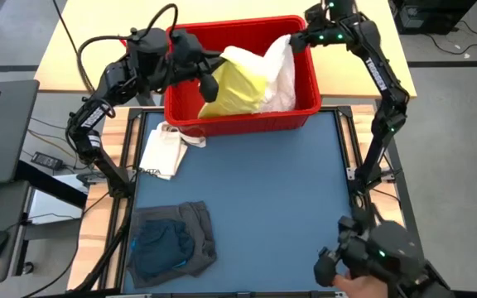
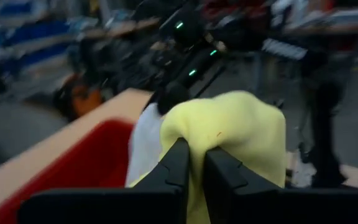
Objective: Fold laundry
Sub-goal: Remove the yellow shirt from the red bin
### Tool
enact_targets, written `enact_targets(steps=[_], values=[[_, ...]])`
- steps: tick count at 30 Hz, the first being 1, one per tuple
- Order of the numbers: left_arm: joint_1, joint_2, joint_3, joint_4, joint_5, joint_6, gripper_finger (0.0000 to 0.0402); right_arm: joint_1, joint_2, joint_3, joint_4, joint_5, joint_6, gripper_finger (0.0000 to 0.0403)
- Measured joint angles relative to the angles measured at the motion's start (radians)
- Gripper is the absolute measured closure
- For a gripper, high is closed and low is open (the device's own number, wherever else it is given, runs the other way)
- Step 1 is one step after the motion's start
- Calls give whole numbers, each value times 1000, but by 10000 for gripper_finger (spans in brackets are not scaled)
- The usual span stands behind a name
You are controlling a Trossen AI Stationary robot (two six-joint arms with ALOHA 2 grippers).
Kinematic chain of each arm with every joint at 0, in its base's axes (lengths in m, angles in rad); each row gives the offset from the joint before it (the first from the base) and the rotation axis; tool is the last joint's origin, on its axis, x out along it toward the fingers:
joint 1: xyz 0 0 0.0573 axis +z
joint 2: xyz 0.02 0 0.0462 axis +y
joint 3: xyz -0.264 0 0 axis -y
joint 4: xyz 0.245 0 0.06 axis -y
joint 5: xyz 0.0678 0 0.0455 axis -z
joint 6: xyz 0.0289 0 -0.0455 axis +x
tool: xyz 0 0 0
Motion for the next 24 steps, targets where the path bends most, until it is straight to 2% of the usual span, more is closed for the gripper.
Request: enact_targets(steps=[2, 6, 8, 10, 12, 16, 19, 24], values=[[-28, 0, 0, 67, 36, 42, 372, 6, -30, 1, 18, 68, 0, 142], [-85, 0, 0, 189, 84, 122, 373, 31, -80, 1, 35, 349, -38, 138], [-111, 0, 0, 239, 107, 145, 373, 39, -103, 1, 31, 407, -47, 140], [-138, 0, 0, 278, 127, 151, 373, 49, -124, 1, 6, 374, -50, 142], [-166, 0, 0, 297, 133, 143, 373, 64, -142, 1, -30, 288, -38, 142], [-227, 1, 0, 237, 135, 50, 374, 103, -175, 1, -136, 163, -20, 142], [-284, 20, 1, 105, 122, -96, 374, 141, -205, 1, -231, 150, -28, 142], [-426, 113, -74, -110, -73, -461, 374, 210, -243, 1, -352, 151, -42, 142]])
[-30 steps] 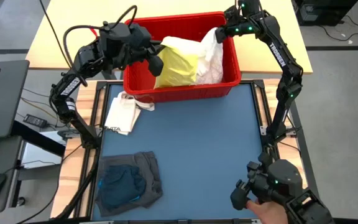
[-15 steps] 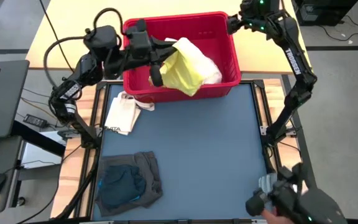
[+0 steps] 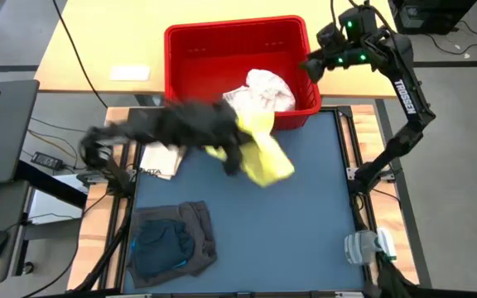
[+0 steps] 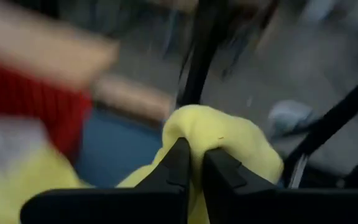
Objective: Fold laundry
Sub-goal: Remove the yellow shirt from the red bin
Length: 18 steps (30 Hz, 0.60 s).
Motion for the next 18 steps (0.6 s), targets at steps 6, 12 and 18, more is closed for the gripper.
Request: enact_targets(steps=[6, 12, 18], values=[[-113, 97, -226, -5, -9, -429, 374, 84, -35, 0, -42, 2, 15, 142], [-187, 133, -422, 144, 191, -679, 374, 175, -36, 0, -52, 53, 38, 142], [-188, 122, -462, 167, 276, -714, 339, 256, -36, -62, -35, 60, 44, 142]])
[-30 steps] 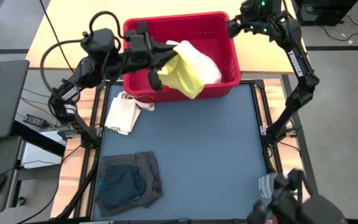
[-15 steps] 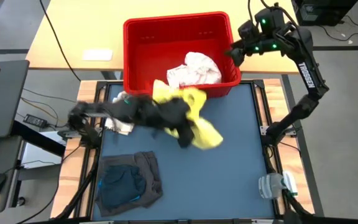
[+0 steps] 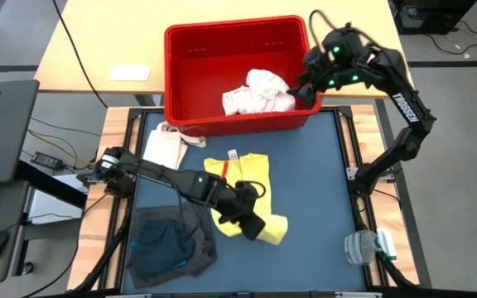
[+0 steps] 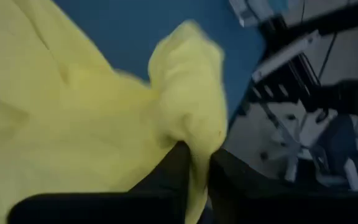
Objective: Fold laundry
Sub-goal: Remove the yellow shirt from the red bin, then fold the yellow shirt
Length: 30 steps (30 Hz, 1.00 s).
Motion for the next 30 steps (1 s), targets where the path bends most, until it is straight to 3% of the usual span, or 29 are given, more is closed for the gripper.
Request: enact_targets(steps=[12, 18, 21, 25, 30], values=[[122, -186, 2, -90, -124, 173, 185, 42, 2, -428, 93, -17, 9, 142], [255, -201, 2, -376, -166, 267, 178, 30, 2, -662, 339, -62, 38, 142], [349, -167, 2, -468, -124, 377, 182, 5, 2, -766, 455, -129, 111, 142], [473, -108, 1, -444, -24, 566, 184, -8, -5, -845, 493, -187, 155, 142], [648, -31, 1, -427, 34, 781, 184, -18, -5, -855, 518, -69, 134, 145]])
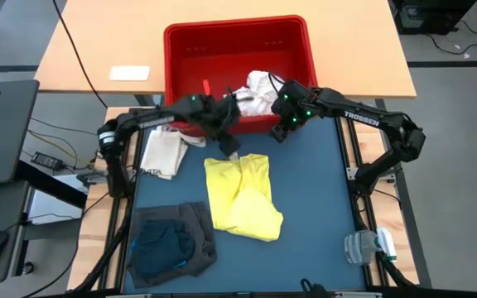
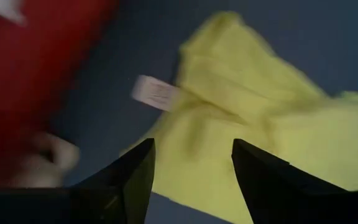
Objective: Fold laundry
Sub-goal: Fold the yellow shirt
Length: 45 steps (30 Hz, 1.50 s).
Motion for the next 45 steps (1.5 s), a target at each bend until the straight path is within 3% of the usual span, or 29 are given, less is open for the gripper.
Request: enact_targets(steps=[6, 12, 15, 21, 25, 29, 36, 39, 45], values=[[209, 74, 7, 88, 21, 195, 185, -96, 12, 28, 219, 65, 1, 156], [399, 94, 7, 584, 16, 264, 185, -235, 5, 28, 499, 285, -46, 166], [465, 108, 33, 692, 66, 259, 185, -287, 9, 31, 476, 230, 25, 167], [499, 101, 129, 531, 212, 247, 185, -294, 7, 38, 322, -26, 142, 168], [475, 100, 161, 407, 366, 369, 185, -209, 5, 37, 181, -123, 143, 168], [412, 101, 161, 240, 503, 440, 187, -81, 5, 19, 105, -144, 172, 169], [243, 100, 160, -41, 493, 516, 215, 218, 5, -110, 167, -150, 313, 181], [166, 97, 130, -39, 434, 440, 219, 341, 5, -199, 287, -153, 392, 183], [-2, 46, -22, 60, 410, 267, 220, 559, 5, -357, 468, -128, 566, 183]])
